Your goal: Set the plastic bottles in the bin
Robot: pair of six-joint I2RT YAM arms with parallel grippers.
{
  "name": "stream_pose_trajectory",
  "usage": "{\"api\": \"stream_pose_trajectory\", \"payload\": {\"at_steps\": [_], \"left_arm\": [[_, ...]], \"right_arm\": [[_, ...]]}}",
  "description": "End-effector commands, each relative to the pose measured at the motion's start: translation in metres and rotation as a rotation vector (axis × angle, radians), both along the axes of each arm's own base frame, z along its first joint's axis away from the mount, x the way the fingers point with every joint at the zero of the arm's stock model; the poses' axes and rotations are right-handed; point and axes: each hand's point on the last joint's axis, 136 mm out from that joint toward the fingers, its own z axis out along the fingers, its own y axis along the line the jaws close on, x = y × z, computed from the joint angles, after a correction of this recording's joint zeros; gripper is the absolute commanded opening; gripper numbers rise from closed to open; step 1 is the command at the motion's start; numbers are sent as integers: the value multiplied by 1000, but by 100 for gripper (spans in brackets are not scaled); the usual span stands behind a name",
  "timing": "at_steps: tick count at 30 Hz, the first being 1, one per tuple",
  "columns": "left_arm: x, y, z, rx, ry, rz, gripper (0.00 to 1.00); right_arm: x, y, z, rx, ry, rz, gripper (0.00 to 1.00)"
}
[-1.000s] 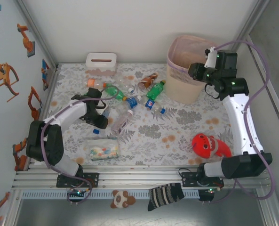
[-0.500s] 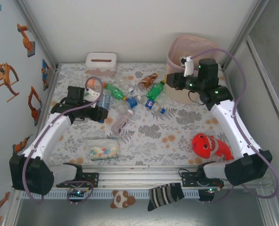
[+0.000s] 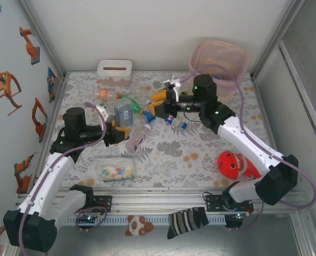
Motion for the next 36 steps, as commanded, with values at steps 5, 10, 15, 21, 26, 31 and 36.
{"api": "stream_pose_trajectory", "payload": {"at_steps": [5, 10, 15, 21, 26, 31, 36], "left_arm": [[-32, -8, 35, -129, -205, -151, 45], [-37, -6, 37, -126, -238, -153, 49], [-38, -7, 36, -126, -235, -163, 47], [-38, -7, 36, -125, -233, -164, 47], [-38, -6, 36, -124, -237, -161, 47], [-37, -6, 35, -117, -232, -153, 47], [-36, -5, 35, -112, -231, -147, 52]], "right_arm": [[-42, 38, 4, 100, -177, 227, 64], [-49, 56, -8, 99, -156, 264, 68], [-64, 74, -12, 141, -122, 358, 68], [-71, 84, -24, 135, -66, 431, 62], [-74, 86, -25, 144, -46, 466, 56], [-76, 87, -23, 153, -38, 479, 48], [-78, 86, -20, 157, -45, 486, 43]]}}
